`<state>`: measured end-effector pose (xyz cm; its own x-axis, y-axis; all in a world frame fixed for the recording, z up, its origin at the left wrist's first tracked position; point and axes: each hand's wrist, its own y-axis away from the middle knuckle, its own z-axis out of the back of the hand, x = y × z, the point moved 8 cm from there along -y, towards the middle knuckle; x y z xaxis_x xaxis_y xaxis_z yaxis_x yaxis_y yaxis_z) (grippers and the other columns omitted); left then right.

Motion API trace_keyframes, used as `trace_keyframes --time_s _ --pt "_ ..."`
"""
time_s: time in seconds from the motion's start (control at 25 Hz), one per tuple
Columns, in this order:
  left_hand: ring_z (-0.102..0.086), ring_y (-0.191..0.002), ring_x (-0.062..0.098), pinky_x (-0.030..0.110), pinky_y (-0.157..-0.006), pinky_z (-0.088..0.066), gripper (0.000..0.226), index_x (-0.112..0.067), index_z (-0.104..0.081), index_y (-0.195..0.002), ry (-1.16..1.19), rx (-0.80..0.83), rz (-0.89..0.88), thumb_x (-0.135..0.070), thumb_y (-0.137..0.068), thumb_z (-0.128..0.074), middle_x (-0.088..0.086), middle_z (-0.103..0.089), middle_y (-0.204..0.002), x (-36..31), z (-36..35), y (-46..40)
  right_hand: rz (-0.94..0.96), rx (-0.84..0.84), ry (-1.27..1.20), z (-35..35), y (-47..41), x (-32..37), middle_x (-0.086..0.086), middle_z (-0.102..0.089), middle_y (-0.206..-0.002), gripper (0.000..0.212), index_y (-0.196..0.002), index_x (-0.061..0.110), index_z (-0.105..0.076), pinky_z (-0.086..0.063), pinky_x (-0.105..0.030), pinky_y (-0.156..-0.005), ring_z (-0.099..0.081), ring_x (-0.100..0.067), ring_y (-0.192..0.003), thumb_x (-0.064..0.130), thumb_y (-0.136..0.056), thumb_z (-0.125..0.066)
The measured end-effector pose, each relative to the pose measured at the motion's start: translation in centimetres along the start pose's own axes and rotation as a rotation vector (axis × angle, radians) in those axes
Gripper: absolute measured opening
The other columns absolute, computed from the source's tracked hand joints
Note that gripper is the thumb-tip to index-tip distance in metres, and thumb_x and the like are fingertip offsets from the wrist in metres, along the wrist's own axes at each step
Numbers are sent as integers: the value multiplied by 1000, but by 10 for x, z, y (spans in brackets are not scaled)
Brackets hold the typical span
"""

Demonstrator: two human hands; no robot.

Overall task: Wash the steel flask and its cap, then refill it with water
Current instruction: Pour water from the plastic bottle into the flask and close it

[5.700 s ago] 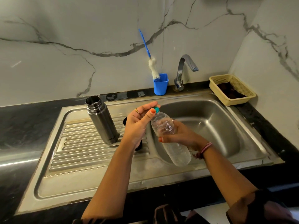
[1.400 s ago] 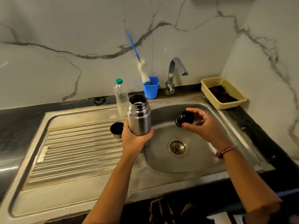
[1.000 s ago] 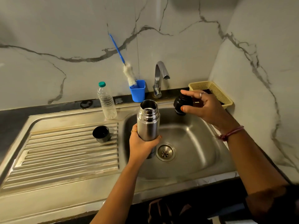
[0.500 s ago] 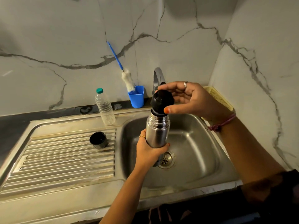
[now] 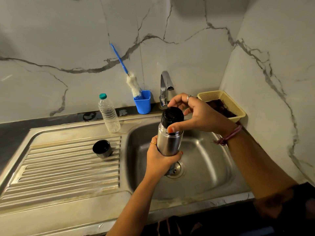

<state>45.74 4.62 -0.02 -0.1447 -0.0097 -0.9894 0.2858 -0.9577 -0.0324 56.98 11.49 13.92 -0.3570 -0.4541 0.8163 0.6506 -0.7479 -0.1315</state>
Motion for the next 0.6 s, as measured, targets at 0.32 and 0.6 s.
trace_keyframes --time_s 0.32,0.6 --pt "-64 -85 -3 17 -71 -53 67 -35 -49 -106 5 3 2 -5 -62 -90 -8 -65 -100 1 -1 0 -78 64 -111 -13 0 -24 7 -60 -124 73 -125 25 -53 -40 -47 -107 -53 -10 -121 43 -61 -82" --pt "-65 -87 1 20 -72 -54 67 -32 -50 -109 22 8 9 -5 -62 -90 -6 -65 -102 3 0 1 -54 121 -215 -20 0 -25 6 -54 -135 82 -136 25 -46 -35 -47 -111 -46 -12 -129 40 -63 -80"
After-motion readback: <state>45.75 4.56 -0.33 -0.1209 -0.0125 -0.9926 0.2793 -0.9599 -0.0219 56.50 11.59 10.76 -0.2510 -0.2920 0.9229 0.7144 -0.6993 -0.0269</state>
